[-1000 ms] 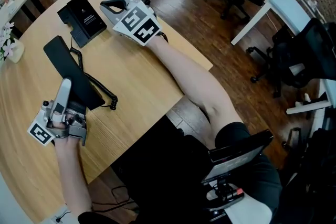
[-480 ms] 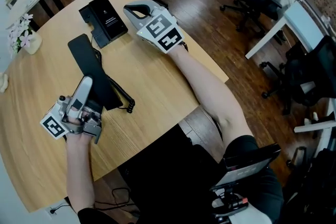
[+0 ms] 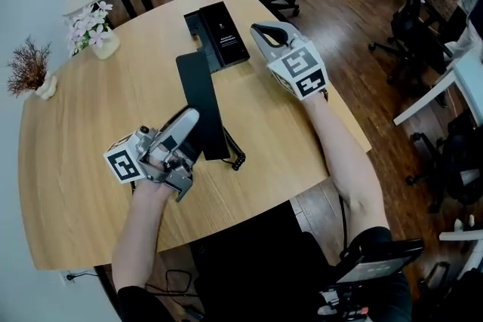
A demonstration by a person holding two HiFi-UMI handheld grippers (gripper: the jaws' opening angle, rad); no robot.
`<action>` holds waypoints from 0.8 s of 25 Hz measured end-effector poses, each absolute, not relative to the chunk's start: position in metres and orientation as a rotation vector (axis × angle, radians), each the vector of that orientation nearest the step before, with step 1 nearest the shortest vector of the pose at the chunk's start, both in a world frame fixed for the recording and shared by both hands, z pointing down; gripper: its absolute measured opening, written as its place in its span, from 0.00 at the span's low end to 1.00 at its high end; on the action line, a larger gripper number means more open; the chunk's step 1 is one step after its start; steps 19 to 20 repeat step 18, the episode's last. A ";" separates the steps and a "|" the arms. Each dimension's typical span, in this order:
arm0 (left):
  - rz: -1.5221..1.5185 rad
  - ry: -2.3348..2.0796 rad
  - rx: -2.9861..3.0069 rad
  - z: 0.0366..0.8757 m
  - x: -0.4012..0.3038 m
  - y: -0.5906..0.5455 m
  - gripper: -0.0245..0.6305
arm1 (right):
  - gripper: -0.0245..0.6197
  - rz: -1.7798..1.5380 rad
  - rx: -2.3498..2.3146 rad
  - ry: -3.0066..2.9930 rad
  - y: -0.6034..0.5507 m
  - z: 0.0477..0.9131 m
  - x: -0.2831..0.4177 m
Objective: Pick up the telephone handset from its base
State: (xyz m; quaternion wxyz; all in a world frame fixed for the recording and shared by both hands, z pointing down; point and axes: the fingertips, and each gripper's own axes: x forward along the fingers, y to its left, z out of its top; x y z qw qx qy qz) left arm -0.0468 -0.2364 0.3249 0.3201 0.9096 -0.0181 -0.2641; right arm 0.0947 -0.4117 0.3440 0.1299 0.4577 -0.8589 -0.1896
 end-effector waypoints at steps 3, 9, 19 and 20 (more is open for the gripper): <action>-0.696 -0.050 2.391 0.324 -0.046 -0.236 0.15 | 0.04 -0.552 1.329 -2.498 -0.412 0.344 0.095; -0.701 -0.038 2.376 0.321 -0.045 -0.234 0.15 | 0.04 -0.552 1.327 -2.499 -0.412 0.343 0.095; -0.702 -0.062 2.395 0.321 -0.047 -0.235 0.15 | 0.04 -0.556 1.318 -2.505 -0.413 0.343 0.093; -0.702 -0.062 2.395 0.321 -0.047 -0.235 0.15 | 0.04 -0.556 1.318 -2.505 -0.413 0.343 0.093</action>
